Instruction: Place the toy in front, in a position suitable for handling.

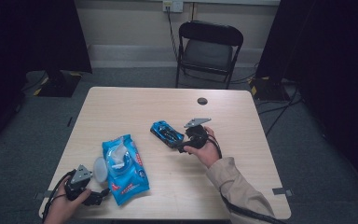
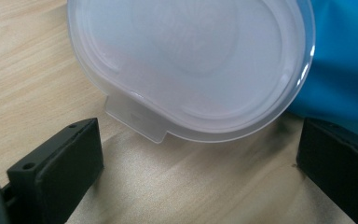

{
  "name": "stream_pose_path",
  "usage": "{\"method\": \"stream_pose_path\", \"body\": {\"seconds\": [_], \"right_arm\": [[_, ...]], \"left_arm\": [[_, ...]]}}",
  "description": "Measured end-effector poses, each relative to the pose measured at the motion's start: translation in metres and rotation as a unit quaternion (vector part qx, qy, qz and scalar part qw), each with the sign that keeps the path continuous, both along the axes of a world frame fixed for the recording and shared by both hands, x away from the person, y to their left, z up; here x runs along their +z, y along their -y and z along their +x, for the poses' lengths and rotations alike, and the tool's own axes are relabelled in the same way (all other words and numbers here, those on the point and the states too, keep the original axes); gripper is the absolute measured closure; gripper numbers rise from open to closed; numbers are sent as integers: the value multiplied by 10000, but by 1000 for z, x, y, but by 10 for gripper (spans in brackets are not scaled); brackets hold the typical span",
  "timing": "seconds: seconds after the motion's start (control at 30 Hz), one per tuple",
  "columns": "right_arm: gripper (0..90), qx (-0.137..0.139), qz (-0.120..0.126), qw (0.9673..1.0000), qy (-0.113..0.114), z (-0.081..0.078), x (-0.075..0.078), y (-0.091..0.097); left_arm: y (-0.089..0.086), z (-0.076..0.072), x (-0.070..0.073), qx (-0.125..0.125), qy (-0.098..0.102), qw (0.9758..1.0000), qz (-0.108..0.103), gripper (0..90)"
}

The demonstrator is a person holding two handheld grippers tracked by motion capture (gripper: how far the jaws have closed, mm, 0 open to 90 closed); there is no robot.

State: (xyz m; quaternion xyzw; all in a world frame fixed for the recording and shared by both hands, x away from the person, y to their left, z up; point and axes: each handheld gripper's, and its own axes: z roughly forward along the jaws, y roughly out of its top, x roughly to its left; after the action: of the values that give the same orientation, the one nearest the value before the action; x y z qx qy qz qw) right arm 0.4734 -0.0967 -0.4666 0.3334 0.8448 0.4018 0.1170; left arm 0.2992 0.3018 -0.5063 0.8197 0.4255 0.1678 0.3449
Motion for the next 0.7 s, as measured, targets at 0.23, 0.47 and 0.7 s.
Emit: {"method": "stream_pose_path", "body": {"seconds": [0.23, 0.47, 0.7], "right_arm": [[136, -135, 145, 9997, -155, 20, -8, -21], [135, -174, -86, 9996, -208, 22, -23, -29], [156, -156, -190, 9995, -175, 19, -36, -30]], "left_arm": [[0, 1, 0, -37, 7, 10000, -2, 0], [0, 1, 0, -42, 8, 10000, -1, 0], [0, 1, 0, -41, 11, 10000, 2, 0]]}}
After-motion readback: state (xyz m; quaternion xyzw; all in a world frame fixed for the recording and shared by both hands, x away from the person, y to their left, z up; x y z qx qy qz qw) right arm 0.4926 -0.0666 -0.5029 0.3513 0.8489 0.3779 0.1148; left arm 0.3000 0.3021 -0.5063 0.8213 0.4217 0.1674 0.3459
